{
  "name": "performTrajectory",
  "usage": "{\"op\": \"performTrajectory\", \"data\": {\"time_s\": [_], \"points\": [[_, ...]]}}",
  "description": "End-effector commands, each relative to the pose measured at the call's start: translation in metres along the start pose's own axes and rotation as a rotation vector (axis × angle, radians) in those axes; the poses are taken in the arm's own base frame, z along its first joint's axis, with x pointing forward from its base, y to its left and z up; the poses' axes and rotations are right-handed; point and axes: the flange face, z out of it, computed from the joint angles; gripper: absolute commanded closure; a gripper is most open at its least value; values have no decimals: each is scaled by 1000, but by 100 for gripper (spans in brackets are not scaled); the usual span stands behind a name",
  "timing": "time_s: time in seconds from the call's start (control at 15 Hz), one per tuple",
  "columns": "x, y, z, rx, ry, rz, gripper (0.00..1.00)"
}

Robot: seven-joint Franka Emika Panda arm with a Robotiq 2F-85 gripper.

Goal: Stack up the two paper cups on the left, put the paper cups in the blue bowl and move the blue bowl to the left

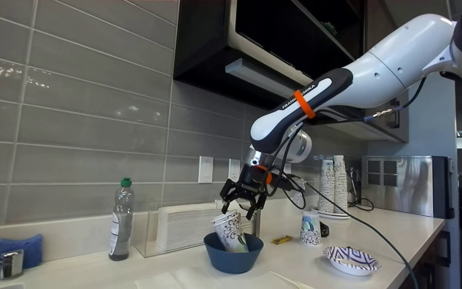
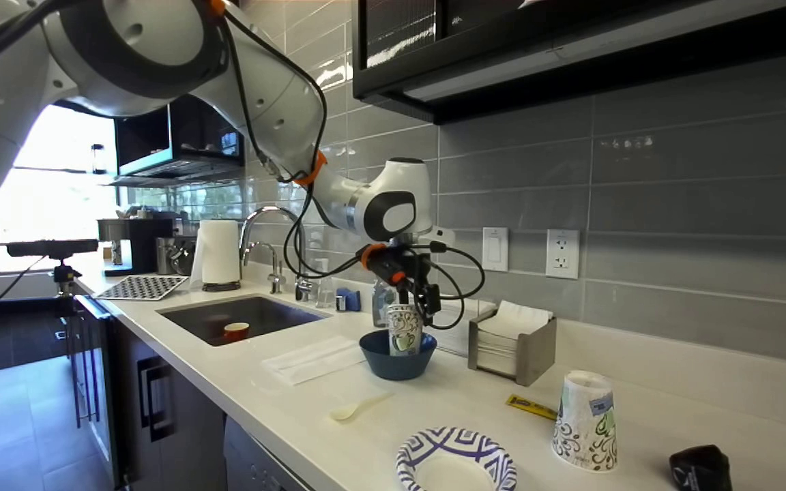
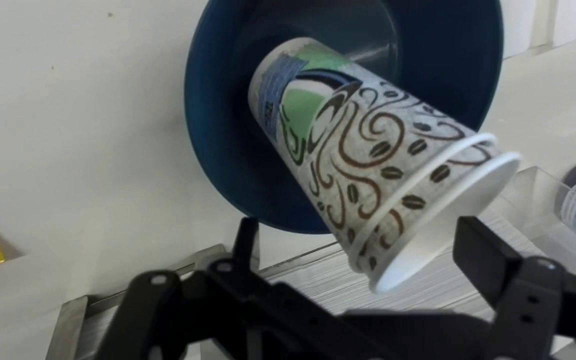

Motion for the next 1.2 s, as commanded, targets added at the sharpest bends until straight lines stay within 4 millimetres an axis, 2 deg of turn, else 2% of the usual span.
{"op": "performTrajectory", "data": {"time_s": [0.0, 0.6, 0.87, 1.13], "points": [[-2, 12, -16, -55, -4, 16, 0], [-3, 26, -27, -103, -45, 48, 0], [-2, 51, -56, -116, 12, 88, 0], [-16, 87, -81, -90, 21, 154, 0]]}}
